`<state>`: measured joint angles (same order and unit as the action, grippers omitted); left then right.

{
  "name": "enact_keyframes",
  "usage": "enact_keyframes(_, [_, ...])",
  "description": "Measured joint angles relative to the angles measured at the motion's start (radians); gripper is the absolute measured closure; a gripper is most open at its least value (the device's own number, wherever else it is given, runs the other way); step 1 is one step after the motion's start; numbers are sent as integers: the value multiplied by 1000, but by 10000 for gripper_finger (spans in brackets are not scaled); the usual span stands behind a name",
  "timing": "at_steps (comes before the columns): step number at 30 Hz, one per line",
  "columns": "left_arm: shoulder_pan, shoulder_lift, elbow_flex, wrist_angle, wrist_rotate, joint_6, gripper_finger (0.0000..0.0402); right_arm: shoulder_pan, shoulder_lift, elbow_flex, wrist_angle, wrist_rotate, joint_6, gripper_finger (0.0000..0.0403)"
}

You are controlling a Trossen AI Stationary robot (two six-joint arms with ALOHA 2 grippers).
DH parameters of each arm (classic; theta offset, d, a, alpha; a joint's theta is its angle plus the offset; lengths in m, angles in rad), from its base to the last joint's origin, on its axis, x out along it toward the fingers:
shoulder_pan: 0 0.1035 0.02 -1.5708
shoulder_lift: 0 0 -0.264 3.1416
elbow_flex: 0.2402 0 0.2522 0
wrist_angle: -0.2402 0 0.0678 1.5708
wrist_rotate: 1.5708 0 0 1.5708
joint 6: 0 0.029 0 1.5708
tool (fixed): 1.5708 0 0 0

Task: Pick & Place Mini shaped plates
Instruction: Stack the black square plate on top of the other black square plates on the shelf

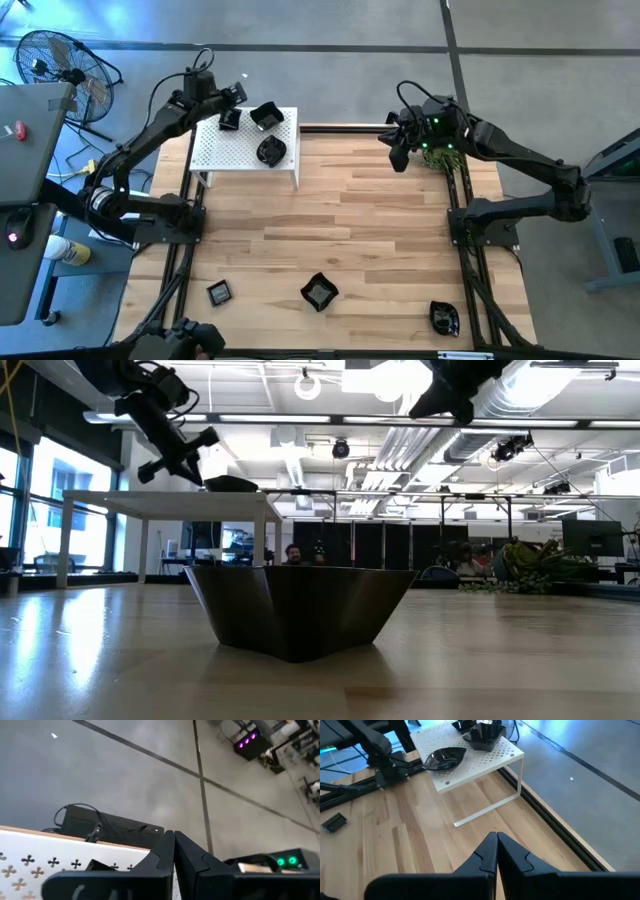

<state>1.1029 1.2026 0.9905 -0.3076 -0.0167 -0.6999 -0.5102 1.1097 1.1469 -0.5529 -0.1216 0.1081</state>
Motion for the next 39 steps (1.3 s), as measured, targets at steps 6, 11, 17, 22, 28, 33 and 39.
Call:
enact_keyframes(6, [-3, 0, 0, -7, 7, 73, 401, 0, 38, 0, 3, -3, 4, 399])
enact_keyframes(11, [-3, 26, 22, -53, 12, 97, 401, 0, 56, 0, 8, -7, 4, 401])
enact_keyframes(17, [-3, 127, 162, -195, 8, 184, 402, 0, 56, 0, 35, -8, 14, 401])
enact_keyframes(22, [-3, 239, 274, -289, 9, 243, 401, 0, 56, 0, 49, -8, 27, 400])
enact_keyframes(28, [-3, 311, 343, -397, 10, 256, 401, 0, 56, 0, 49, -9, 48, 401])
enact_keyframes(33, [-3, 311, 370, -466, -35, 258, 401, 0, 56, 0, 49, -9, 48, 399])
enact_keyframes(39, [-3, 311, 385, -564, -70, 275, 401, 0, 56, 0, 49, -8, 42, 400])
